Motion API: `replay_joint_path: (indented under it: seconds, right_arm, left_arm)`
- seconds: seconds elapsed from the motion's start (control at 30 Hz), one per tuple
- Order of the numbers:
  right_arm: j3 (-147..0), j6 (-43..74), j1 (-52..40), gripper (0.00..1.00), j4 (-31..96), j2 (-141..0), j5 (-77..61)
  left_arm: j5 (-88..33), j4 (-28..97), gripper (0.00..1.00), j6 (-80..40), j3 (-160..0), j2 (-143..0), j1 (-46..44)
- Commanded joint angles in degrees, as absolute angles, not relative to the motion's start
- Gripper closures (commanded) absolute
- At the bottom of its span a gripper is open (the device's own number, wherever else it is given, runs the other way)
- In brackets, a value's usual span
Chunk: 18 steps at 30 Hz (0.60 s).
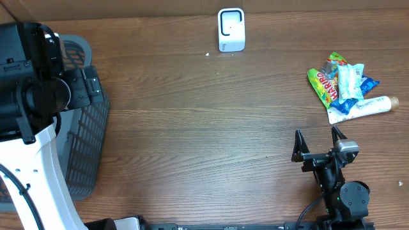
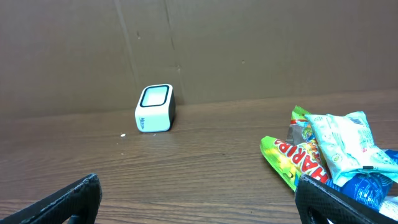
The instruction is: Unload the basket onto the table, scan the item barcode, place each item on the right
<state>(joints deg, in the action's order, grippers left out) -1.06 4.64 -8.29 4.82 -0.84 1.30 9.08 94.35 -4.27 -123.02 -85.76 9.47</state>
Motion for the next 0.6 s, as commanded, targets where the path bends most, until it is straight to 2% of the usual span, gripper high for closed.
replay_joint_path:
  seconds: [0.0,0.57]
  right_arm:
    - [-0.4,4.4,-8.5,0.0,4.7,-0.2,1.0]
    - [-0.4,4.4,-8.5,0.0,4.7,-0.2,1.0]
  left_arm:
    - [9.4,94.3,0.0,-3.7,-123.8,-85.9,9.7]
    - [8.4,93.3,0.0,-5.3,-123.8,-85.3,9.4]
